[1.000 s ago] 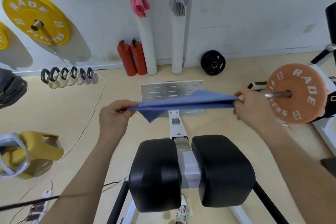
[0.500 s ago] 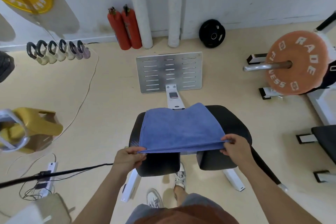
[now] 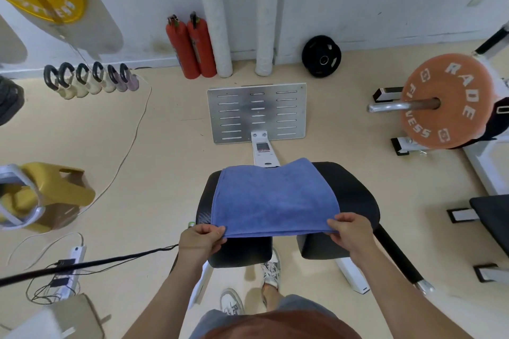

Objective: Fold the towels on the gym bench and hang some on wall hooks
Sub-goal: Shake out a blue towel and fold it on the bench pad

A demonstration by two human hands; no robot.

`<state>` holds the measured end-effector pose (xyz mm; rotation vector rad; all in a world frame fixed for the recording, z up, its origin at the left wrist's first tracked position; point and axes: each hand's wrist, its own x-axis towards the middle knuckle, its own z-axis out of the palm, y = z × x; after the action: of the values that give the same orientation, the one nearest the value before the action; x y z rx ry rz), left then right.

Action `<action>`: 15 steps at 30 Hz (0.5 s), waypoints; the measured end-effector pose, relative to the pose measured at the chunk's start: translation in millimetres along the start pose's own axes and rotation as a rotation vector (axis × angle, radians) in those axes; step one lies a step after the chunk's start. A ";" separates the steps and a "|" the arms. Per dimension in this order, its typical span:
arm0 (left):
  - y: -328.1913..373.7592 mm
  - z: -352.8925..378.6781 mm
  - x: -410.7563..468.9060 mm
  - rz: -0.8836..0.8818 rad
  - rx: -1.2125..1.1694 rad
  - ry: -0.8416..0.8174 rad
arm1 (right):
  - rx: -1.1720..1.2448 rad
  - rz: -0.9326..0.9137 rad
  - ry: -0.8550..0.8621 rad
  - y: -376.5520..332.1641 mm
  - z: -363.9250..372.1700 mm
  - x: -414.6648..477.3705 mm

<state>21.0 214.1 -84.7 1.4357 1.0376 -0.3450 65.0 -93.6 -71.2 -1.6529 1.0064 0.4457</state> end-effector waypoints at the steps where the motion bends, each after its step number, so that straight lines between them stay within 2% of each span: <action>1: -1.1 -0.3 -1.7 -0.004 -0.035 0.003 | 0.005 0.008 -0.012 0.5 0.0 -0.1; 5: -7.9 -3.4 -6.4 -0.014 -0.229 -0.056 | -0.104 -0.084 0.032 4.2 -1.8 1.9; 7: -11.1 -2.3 -8.9 -0.033 -0.265 -0.086 | -0.084 -0.081 0.076 6.7 -0.6 1.5; 9: -12.2 -1.3 -9.4 -0.058 -0.308 -0.102 | 0.044 -0.007 0.086 8.4 0.0 2.3; 12: -12.1 -3.6 -9.9 -0.047 -0.293 -0.146 | 0.361 0.227 0.011 8.5 -5.0 3.4; 15: -10.8 -6.4 -11.9 0.091 -0.013 -0.153 | 0.632 0.382 -0.098 6.5 -7.8 5.1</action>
<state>4.0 213.5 -81.5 1.4170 0.8471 -0.3757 61.2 -103.0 -76.2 -0.8717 1.2375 0.3982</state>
